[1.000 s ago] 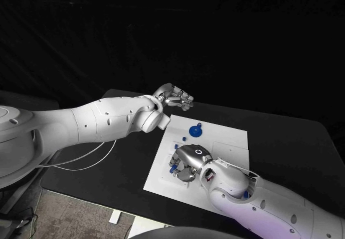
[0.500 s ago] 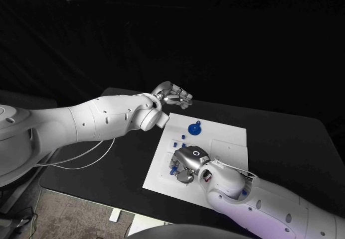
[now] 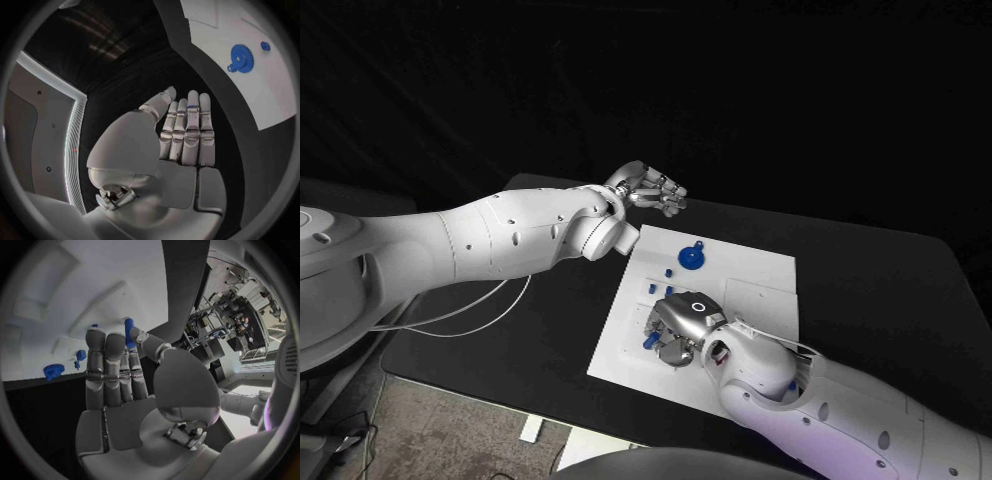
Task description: Assemble the parts on the task board
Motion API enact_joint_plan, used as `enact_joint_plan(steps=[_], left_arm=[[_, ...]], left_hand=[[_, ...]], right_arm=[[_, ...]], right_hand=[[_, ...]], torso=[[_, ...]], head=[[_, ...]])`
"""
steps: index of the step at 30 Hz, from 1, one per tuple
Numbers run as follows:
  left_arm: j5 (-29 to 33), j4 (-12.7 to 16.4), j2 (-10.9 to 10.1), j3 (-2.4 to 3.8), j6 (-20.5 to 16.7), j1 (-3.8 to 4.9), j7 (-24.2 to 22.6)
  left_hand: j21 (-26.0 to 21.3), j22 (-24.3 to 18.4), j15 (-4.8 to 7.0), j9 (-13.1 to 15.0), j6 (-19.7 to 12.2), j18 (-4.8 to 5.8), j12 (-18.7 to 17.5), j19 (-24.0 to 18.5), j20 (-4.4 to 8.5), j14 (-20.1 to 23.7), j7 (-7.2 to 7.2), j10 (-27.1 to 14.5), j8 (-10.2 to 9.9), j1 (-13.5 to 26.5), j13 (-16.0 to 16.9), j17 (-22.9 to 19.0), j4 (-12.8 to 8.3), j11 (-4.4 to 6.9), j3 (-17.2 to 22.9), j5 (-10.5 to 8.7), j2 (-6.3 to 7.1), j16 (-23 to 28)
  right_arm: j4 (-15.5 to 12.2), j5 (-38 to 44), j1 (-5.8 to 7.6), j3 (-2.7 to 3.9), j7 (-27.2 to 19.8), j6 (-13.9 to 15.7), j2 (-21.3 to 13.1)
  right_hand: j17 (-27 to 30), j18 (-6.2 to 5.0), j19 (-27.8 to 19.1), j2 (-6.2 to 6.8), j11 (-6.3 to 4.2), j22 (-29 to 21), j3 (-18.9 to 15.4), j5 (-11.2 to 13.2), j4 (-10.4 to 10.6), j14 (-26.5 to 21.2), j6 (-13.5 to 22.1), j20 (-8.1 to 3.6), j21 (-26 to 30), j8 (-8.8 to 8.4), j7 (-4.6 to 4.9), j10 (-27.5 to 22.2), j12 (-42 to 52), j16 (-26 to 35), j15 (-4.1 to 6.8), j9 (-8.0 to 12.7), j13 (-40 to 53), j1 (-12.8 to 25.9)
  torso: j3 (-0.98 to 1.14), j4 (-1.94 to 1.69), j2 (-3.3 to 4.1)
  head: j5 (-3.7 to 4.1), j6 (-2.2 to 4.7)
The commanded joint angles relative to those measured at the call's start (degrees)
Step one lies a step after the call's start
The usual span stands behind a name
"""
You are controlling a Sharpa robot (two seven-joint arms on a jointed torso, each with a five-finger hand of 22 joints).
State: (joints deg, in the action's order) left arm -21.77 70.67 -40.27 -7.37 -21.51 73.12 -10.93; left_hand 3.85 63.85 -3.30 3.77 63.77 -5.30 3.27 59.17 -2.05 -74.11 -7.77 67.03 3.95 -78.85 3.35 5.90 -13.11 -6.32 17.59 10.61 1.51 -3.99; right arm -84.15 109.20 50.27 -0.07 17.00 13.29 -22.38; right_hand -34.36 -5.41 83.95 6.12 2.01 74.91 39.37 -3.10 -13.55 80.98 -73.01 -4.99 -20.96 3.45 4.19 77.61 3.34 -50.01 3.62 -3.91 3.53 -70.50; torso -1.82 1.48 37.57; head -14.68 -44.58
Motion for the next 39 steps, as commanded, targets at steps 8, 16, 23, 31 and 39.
enact_joint_plan(steps=[8,16,23,31,39], left_arm=[[0.34,0.02,0.06,0.03,0.81,0.05,-0.17],[0.34,-0.03,0.1,0.03,0.8,0.05,-0.17],[0.34,-0.06,0.1,0.03,0.77,0.04,-0.19],[0.34,-0.08,0.14,0.02,0.71,0.04,-0.17],[0.34,-0.04,0.25,0.02,0.68,0.05,-0.13]], left_hand=[[-0.01,-0.06,-0.14,0.03,-0.42,-0.12,0.24,0.28,-0.11,-0.18,0.09,-0.01,-0.2,0.03,-0.04,0.07,0.37,0.13,-0.02,-0.1,-0.58,0.21],[-0.01,-0.06,-0.14,0.03,-0.42,-0.12,0.24,0.28,-0.11,-0.18,0.09,-0.01,-0.2,0.03,-0.04,0.07,0.37,0.13,-0.02,-0.1,-0.58,0.21],[-0.01,-0.06,-0.14,0.03,-0.42,-0.12,0.24,0.28,-0.11,-0.18,0.09,-0.01,-0.2,0.03,-0.04,0.07,0.37,0.13,-0.02,-0.1,-0.58,0.21],[-0.01,-0.06,-0.14,0.03,-0.42,-0.12,0.24,0.28,-0.11,-0.18,0.09,-0.01,-0.2,0.03,-0.04,0.07,0.37,0.13,-0.02,-0.1,-0.58,0.21],[-0.01,-0.06,-0.14,0.03,-0.42,-0.12,0.24,0.28,-0.11,-0.18,0.09,-0.01,-0.2,0.03,-0.04,0.07,0.37,0.13,-0.02,-0.1,-0.58,0.21]], right_arm=[[0.02,1.63,-0.38,-0.21,1.25,-0.45,-0.47],[-0.05,1.99,-0.4,-0.21,1.31,-0.58,-0.7],[-0.25,2.21,-0.4,-0.21,1.37,-0.72,-0.83],[-0.23,2.48,-0.39,-0.21,1.27,-1.48,-0.48],[0.3,2.52,-0.31,-0.29,1.43,-3.14,0.73]], right_hand=[[-0.09,-1.14,2.29,-0.51,-1.01,1.71,0.35,0.1,-0.16,0.18,-0.48,-0.2,-0.38,0.24,0.05,1.36,0.18,0.3,0.31,-0.09,0.02,-0.18],[-0.15,-1.14,2.27,-0.46,-1.02,1.68,0.44,0.12,-0.22,0.22,-0.53,-0.21,-0.38,0.24,0.03,1.4,0.19,0.34,0.32,-0.09,0.02,-0.19],[-0.15,-1.14,2.27,-0.46,-1.02,1.68,0.44,0.12,-0.22,0.22,-0.53,-0.21,-0.38,0.24,0.03,1.4,0.19,0.34,0.32,-0.09,0.02,-0.19],[-0.21,-1.16,2.1,-0.35,-0.96,1.53,0.37,0.04,-0.19,0.09,-0.4,-0.17,0.16,0.21,0.11,1.21,0.17,0.49,0.26,-0.06,0.01,-0.13],[-0.06,-1.3,1.73,-0.12,-0.76,1.11,-0.19,-0.8,0.04,-0.24,0.19,0.03,2.01,0.2,0.3,0.51,0.17,0.75,0.07,-0.03,0.0,0.0]], torso=[[0.01,0.02,0.0],[-0.01,0.01,-0.01],[0.01,-0.03,0.01],[-0.04,0.0,-0.01],[-0.05,-0.04,-0.02]], head=[[0.04,-0.1],[0.19,-0.06],[0.21,-0.06],[0.28,-0.02],[0.48,-0.15]])
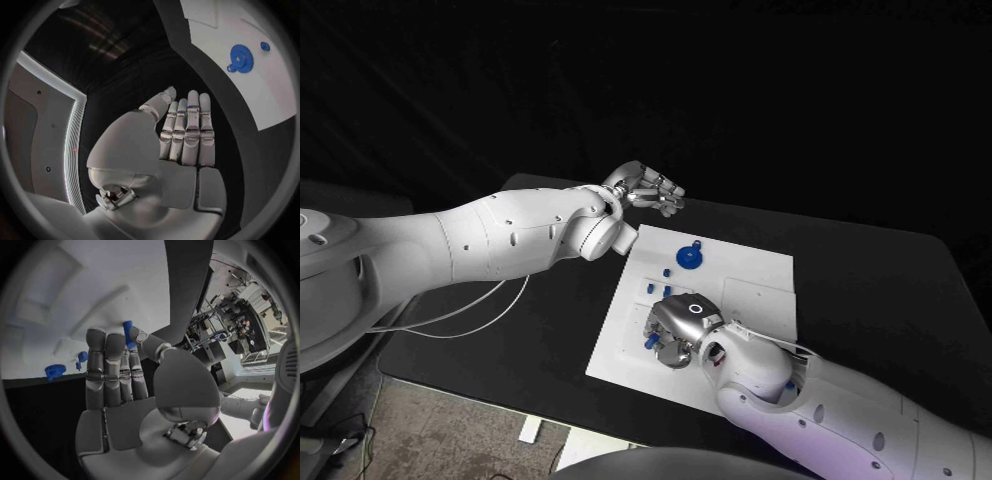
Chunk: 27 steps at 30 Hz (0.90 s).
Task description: Assemble the parts on the task board
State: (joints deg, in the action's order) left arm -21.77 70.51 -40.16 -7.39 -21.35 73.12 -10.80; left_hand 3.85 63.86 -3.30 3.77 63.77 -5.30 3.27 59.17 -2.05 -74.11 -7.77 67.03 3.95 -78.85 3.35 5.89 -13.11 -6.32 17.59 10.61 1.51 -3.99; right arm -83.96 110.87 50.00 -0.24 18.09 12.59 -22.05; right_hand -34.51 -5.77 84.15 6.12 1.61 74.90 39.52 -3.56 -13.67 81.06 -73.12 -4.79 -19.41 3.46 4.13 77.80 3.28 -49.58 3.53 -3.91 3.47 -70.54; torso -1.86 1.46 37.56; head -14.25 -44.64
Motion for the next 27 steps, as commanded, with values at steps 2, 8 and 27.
enact_joint_plan(steps=[2,8,27], left_arm=[[0.34,0.14,0.15,0.03,0.5,0.06,-0.26],[0.34,0.23,0.14,0.02,0.47,0.06,-0.24],[0.34,0.32,-0.2,0.01,0.46,0.06,-0.18]], left_hand=[[-0.01,-0.07,-0.14,0.03,-0.42,-0.12,0.24,0.28,-0.11,-0.18,0.09,-0.01,-0.21,0.03,-0.04,0.08,0.37,0.13,-0.02,-0.1,-0.59,0.21],[-0.01,-0.07,-0.14,0.03,-0.42,-0.12,0.24,0.28,-0.11,-0.18,0.09,-0.01,-0.21,0.03,-0.04,0.08,0.37,0.13,-0.02,-0.1,-0.59,0.21],[0.02,-0.27,-0.16,0.03,-0.51,-0.13,0.26,0.26,-0.13,-0.11,0.08,-0.06,-0.21,-0.03,-0.04,0.09,0.3,0.12,-0.04,-0.15,-0.55,0.21]], right_arm=[[0.35,0.86,0.03,-0.31,0.32,-2.73,0.72],[0.96,0.55,0.16,-1.18,0.07,-2.82,1.41],[0.42,-0.89,0.24,-1.68,-0.39,1.27,0.85]], right_hand=[[0.17,-0.96,1.43,0.3,-0.27,0.93,-1.95,-2.53,0.27,-0.41,0.62,-0.09,1.16,0.18,0.47,-0.12,0.23,0.39,0.08,0.0,0.05,0.19],[0.32,-1.13,1.44,0.57,0.34,0.45,-5.4,-4.07,0.63,-0.56,2.69,0.35,2.51,0.11,0.89,-2.35,0.17,0.27,-0.39,0.14,-0.01,0.38],[1.75,-2.78,1.81,4.71,2.95,-2.32,-11.66,-6.75,1.43,-1.1,10.08,2.25,6.16,0.13,2.71,-10.63,0.21,0.15,-2.24,0.29,-0.09,0.81]], torso=[[-0.02,-0.01,-0.01],[0.01,-0.01,0.01],[0.04,0.02,0.02]], head=[[0.08,-0.09],[-0.1,-0.14],[-0.09,0.11]])
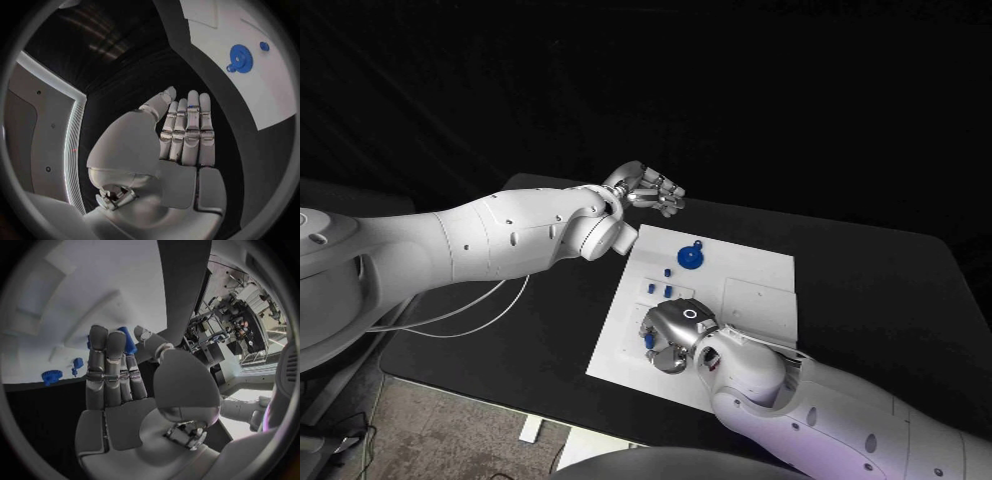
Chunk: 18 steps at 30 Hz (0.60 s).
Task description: Assemble the parts on the task board
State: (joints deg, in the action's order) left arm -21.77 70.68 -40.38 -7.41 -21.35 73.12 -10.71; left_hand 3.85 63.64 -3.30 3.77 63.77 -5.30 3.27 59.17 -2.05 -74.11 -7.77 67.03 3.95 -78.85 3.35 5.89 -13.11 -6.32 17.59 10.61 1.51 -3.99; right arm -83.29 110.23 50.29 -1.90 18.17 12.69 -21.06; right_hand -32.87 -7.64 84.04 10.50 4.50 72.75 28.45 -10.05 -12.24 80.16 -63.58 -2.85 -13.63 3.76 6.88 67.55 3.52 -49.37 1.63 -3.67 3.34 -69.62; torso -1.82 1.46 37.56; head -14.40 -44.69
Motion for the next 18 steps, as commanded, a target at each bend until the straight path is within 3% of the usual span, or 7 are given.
enact_joint_plan(steps=[1,9,18], left_arm=[[0.34,0.14,0.01,0.03,0.46,0.06,-0.26],[0.34,0.1,-0.08,0.02,0.47,0.06,-0.24],[0.34,0.01,-0.17,0.01,0.44,0.06,-0.33]], left_hand=[[0.02,-0.05,-0.16,0.03,-0.51,-0.12,0.26,0.26,-0.13,-0.12,0.08,-0.06,-0.21,-0.03,-0.04,0.09,0.3,0.12,-0.04,-0.15,-0.55,0.21],[0.02,-0.05,-0.16,0.03,-0.51,-0.12,0.26,0.26,-0.13,-0.12,0.08,-0.06,-0.21,-0.03,-0.04,0.09,0.3,0.12,-0.04,-0.15,-0.55,0.21],[0.03,0.0,-0.16,0.03,-0.5,-0.12,0.25,0.25,-0.12,-0.11,0.08,-0.06,-0.2,-0.08,-0.04,0.08,0.25,0.11,-0.06,-0.17,-0.51,0.21]], right_arm=[[-0.3,-0.25,-0.05,-0.03,-0.47,1.3,-0.19],[-0.98,-0.3,-0.05,-0.03,-0.26,3.58,-0.82],[-2.6,-1.16,0.08,0.03,-0.57,6.6,-2.26]], right_hand=[[0.14,-0.92,1.94,0.41,0.11,-0.2,-0.77,-0.3,0.0,-0.2,0.58,0.31,0.39,-0.18,-0.02,-0.58,-0.04,-0.07,-0.35,0.06,0.04,-0.09],[0.89,-1.2,1.89,0.54,0.55,-1.36,-4.15,0.11,0.2,-0.52,1.26,0.56,0.83,-0.17,-0.01,-2.89,0.04,-0.01,-0.55,0.06,0.07,-1.49],[1.41,-1.31,2.02,1.04,0.8,-2.59,-8.79,0.17,1.75,-0.55,3.03,0.69,1.06,-0.15,-0.38,-4.96,0.25,0.02,-0.72,0.06,0.05,-3.13]], torso=[[0.0,0.02,0.03],[0.03,0.07,0.02],[0.06,0.06,0.0]], head=[[0.06,0.19],[0.19,0.29],[0.42,0.42]])
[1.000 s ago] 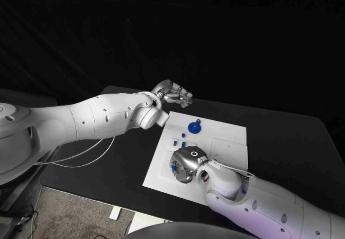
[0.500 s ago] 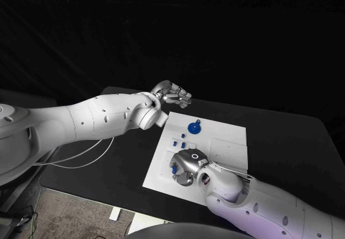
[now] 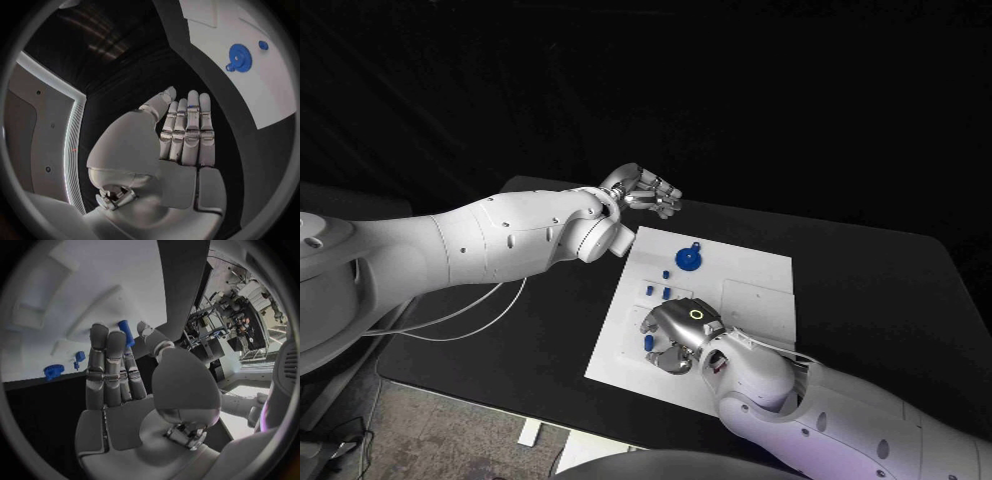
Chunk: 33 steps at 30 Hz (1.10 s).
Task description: Assemble the parts on the task board
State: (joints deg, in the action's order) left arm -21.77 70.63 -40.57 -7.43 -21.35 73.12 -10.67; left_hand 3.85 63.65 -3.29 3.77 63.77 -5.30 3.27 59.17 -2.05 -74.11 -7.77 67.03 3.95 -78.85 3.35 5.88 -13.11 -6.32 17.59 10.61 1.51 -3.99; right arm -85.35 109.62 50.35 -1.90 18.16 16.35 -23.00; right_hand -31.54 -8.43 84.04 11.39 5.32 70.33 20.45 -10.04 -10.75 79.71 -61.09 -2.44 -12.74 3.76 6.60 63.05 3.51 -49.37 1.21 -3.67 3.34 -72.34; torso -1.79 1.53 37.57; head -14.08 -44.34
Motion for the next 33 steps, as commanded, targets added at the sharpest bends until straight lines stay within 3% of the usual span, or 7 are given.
enact_joint_plan(steps=[1,7,14,21,23,29,33], left_arm=[[0.34,0.05,0.0,0.03,0.42,0.06,-0.41],[0.35,0.0,-0.19,0.01,0.34,0.06,-0.67],[0.66,-0.32,-0.11,-0.01,0.45,0.06,-1.14],[1.32,-1.0,0.15,-0.18,0.65,0.05,-2.23],[1.53,-1.21,0.19,-0.31,0.83,0.04,-2.51],[2.15,-1.45,0.26,-0.78,1.51,-0.01,-3.14],[2.57,-1.47,0.25,-0.97,2.59,-0.16,-3.97]], left_hand=[[0.03,0.03,-0.15,0.03,-0.5,-0.13,0.25,0.24,-0.12,-0.11,0.08,-0.06,-0.2,-0.12,-0.04,0.08,0.21,0.11,-0.09,-0.18,-0.47,0.21],[0.02,0.02,-0.16,0.03,-0.5,-0.13,0.25,0.25,-0.12,-0.11,0.07,-0.06,-0.2,-0.09,-0.04,0.08,0.21,0.11,-0.12,-0.3,-0.43,0.21],[-0.02,-0.19,-0.19,0.02,-0.51,-0.12,0.25,0.24,-0.17,-0.1,0.06,-0.06,-0.2,0.0,-0.04,0.07,0.26,0.1,-0.2,-0.55,-0.37,0.2],[-0.02,-0.46,-0.15,0.0,-0.57,-0.1,0.32,0.27,-0.17,-0.13,0.05,0.46,-0.22,-0.05,-0.03,0.09,0.3,0.26,-0.33,-0.86,-0.41,0.2],[0.01,-0.51,-0.12,-0.03,-0.79,-0.08,0.26,0.32,-0.14,-0.21,0.0,0.58,-0.28,-0.12,-0.04,0.1,0.3,0.28,-0.38,-0.87,-0.45,0.18],[0.12,-0.45,0.05,-0.05,-1.27,-0.08,0.25,0.65,0.0,-0.7,-0.11,0.71,-0.3,-0.17,-0.04,0.23,0.31,0.32,-0.5,-0.85,-0.45,0.09],[0.24,-0.33,0.23,-0.16,-3.08,-0.09,0.21,1.23,0.15,-1.34,0.22,0.42,-0.45,-0.08,-0.05,0.44,0.24,0.35,-0.66,-0.88,-0.13,-0.01]], right_arm=[[-0.74,-0.82,0.03,0.06,-0.71,3.42,-0.52],[-2.18,-3.15,0.1,0.61,-1.8,6.23,-2.11],[-4.85,-10.65,0.86,2.94,-5.84,10.8,-5.52],[-6.34,-25.63,1.73,7.67,-12.29,12.76,-11.38],[-6.21,-30.93,2.15,9.12,-13.79,11.66,-13.76],[-5.04,-39.27,2.79,11.46,-16.12,7.7,-18.83],[-4.1,-42.45,2.94,12.29,-16.97,5.45,-21.52]], right_hand=[[0.14,-0.54,2.05,0.2,0.0,-0.36,-1.66,-0.07,0.57,-0.02,0.75,0.3,0.15,-0.13,-0.19,-0.58,0.29,0.02,-0.32,0.06,0.06,-0.67],[0.38,-0.65,2.06,0.6,0.03,-1.68,-8.16,-0.72,4.38,0.12,2.2,0.42,-0.13,-0.14,-0.22,-0.99,0.32,0.09,-0.41,0.07,0.05,-1.86],[0.3,-0.51,2.17,-0.12,-0.59,-2.57,-12.76,-0.97,9.04,0.51,2.32,0.15,-1.16,-0.16,-0.2,1.34,0.56,-0.12,-0.06,0.08,0.02,-1.88],[-0.24,0.16,2.29,-3.39,-1.32,-1.93,-11.03,-1.2,7.06,1.66,-0.21,-0.59,-3.93,-0.18,0.27,5.91,0.17,-0.69,0.57,0.06,0.04,-1.42],[-0.63,0.35,2.32,-4.09,-1.44,-1.07,-5.93,-0.73,4.91,1.95,-0.59,-0.79,-6.53,-0.23,0.4,6.39,0.02,-0.95,0.73,0.09,0.0,-1.2],[-1.16,0.47,2.34,-3.83,-1.61,-0.45,0.09,-1.11,2.12,2.23,-1.23,-0.98,-8.79,-0.17,0.26,7.15,0.05,-1.06,0.97,0.06,0.02,1.08],[-1.36,0.58,2.44,-4.05,-2.1,-0.05,1.45,-1.29,1.15,2.49,-1.64,-1.21,-10.09,-0.17,0.12,8.97,-0.09,-1.18,1.26,0.04,0.06,0.95]], torso=[[0.01,-0.03,-0.01],[0.03,0.02,-0.02],[0.11,0.2,-0.18],[0.31,0.51,-0.63],[0.46,0.7,-0.87],[0.84,1.08,-1.33],[1.16,1.33,-1.47]], head=[[0.17,0.22],[0.67,0.38],[1.44,1.75],[2.81,3.21],[3.12,3.36],[3.97,3.49],[4.56,3.53]])
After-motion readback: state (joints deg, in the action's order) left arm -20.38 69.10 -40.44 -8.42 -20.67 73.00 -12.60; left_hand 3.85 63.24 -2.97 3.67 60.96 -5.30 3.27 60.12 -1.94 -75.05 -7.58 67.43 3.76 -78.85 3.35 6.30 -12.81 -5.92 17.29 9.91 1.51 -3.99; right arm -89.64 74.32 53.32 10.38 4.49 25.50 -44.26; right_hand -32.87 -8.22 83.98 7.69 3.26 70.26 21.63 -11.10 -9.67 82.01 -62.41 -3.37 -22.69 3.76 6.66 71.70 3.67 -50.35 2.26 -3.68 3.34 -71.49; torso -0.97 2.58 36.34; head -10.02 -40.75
